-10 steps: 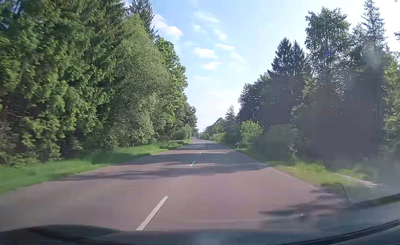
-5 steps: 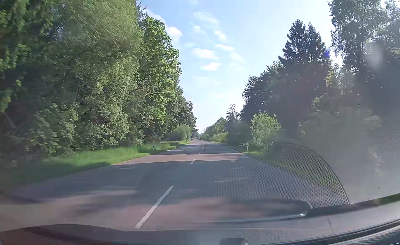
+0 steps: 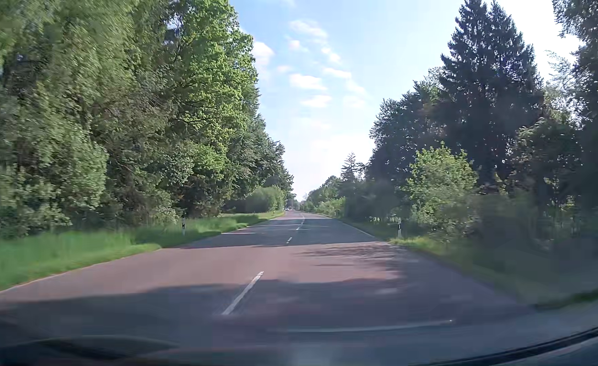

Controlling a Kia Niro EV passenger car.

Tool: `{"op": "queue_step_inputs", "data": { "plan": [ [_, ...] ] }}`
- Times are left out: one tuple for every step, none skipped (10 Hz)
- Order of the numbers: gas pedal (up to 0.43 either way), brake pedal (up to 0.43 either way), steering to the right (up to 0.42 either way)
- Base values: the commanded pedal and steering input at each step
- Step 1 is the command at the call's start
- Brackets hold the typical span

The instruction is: Follow the waypoints while adhering to traffic rules and regulations

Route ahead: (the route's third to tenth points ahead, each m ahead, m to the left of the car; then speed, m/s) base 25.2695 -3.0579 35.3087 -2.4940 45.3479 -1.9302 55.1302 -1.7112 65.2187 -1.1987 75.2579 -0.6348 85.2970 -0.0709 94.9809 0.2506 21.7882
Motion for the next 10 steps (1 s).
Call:
{"op": "queue_step_inputs", "data": {
  "plan": [
    [0.280,0.000,-0.001],
    [0.280,0.000,-0.001],
    [0.280,0.000,-0.001],
    [0.280,0.000,-0.001],
    [0.280,0.000,-0.001],
    [0.280,0.000,-0.001],
    [0.280,0.000,-0.003],
    [0.268,0.000,-0.003],
    [0.268,0.000,-0.003],
    [0.268,0.000,-0.004]
  ]
}}
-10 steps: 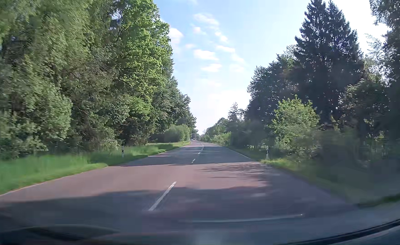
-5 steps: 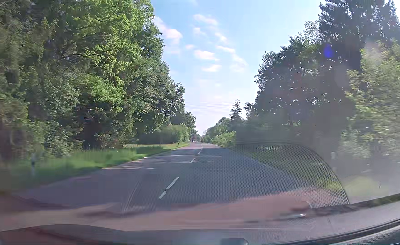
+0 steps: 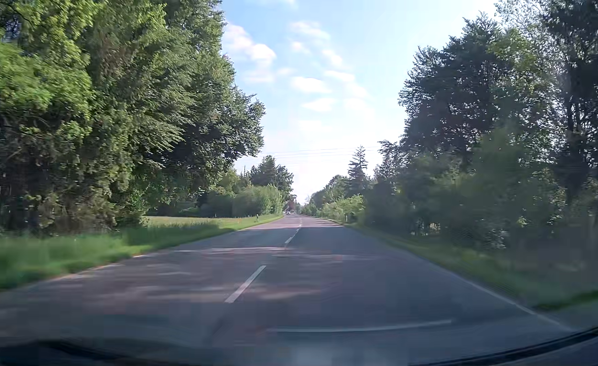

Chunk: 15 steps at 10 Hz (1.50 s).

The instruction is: Follow the waypoints while adhering to traffic rules and regulations

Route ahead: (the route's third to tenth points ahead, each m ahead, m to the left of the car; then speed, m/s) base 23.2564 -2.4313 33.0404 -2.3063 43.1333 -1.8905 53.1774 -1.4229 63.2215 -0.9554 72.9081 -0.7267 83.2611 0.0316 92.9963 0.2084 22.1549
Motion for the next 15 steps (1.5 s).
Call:
{"op": "queue_step_inputs", "data": {
  "plan": [
    [0.248,0.000,-0.003],
    [0.240,0.000,-0.003],
    [0.240,0.000,-0.003],
    [0.240,0.000,-0.003],
    [0.240,0.000,-0.003],
    [0.209,0.000,-0.003],
    [0.110,0.000,-0.003],
    [0.098,0.000,-0.003],
    [0.098,0.000,-0.003],
    [0.098,0.000,-0.003],
    [0.087,0.000,-0.003],
    [0.079,0.000,-0.003],
    [0.079,0.000,-0.003],
    [0.079,0.000,-0.003],
    [0.079,0.000,-0.003]
  ]
}}
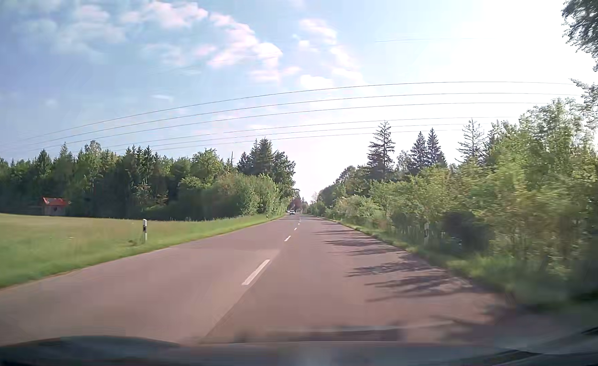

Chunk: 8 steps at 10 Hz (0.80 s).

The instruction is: Follow the waypoints while adhering to traffic rules and regulations

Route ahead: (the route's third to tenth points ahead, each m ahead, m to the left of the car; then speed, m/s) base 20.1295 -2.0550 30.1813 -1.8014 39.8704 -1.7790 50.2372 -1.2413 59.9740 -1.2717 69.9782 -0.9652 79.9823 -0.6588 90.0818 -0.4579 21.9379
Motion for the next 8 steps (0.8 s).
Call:
{"op": "queue_step_inputs", "data": {
  "plan": [
    [0.079,0.000,-0.003],
    [0.079,0.000,-0.003],
    [0.079,0.000,-0.003],
    [0.079,0.000,-0.003],
    [0.079,0.000,-0.002],
    [0.079,0.000,-0.002],
    [0.079,0.000,-0.002],
    [0.079,0.000,-0.002]
  ]
}}
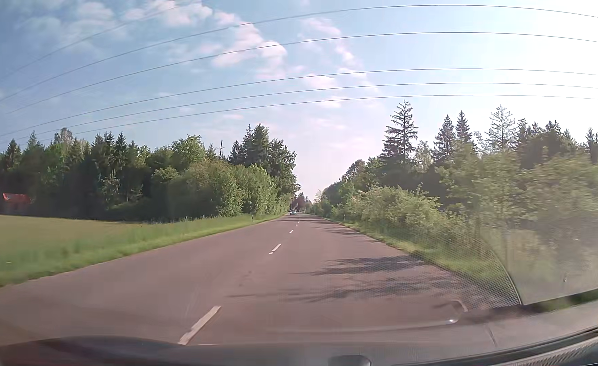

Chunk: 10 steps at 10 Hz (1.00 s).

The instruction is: Follow the waypoints while adhering to traffic rules and regulations

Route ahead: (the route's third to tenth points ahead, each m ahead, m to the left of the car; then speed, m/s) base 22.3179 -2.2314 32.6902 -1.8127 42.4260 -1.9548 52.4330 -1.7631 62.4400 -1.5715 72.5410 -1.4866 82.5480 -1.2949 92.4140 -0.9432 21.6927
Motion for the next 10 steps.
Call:
{"op": "queue_step_inputs", "data": {
  "plan": [
    [0.087,0.000,-0.002],
    [0.087,0.000,-0.002],
    [0.087,0.000,-0.002],
    [0.079,0.000,-0.002],
    [0.079,0.000,-0.002],
    [0.067,0.000,-0.002],
    [0.067,0.000,-0.002],
    [0.067,0.000,-0.002],
    [0.067,0.000,-0.003],
    [0.059,0.000,-0.003]
  ]
}}
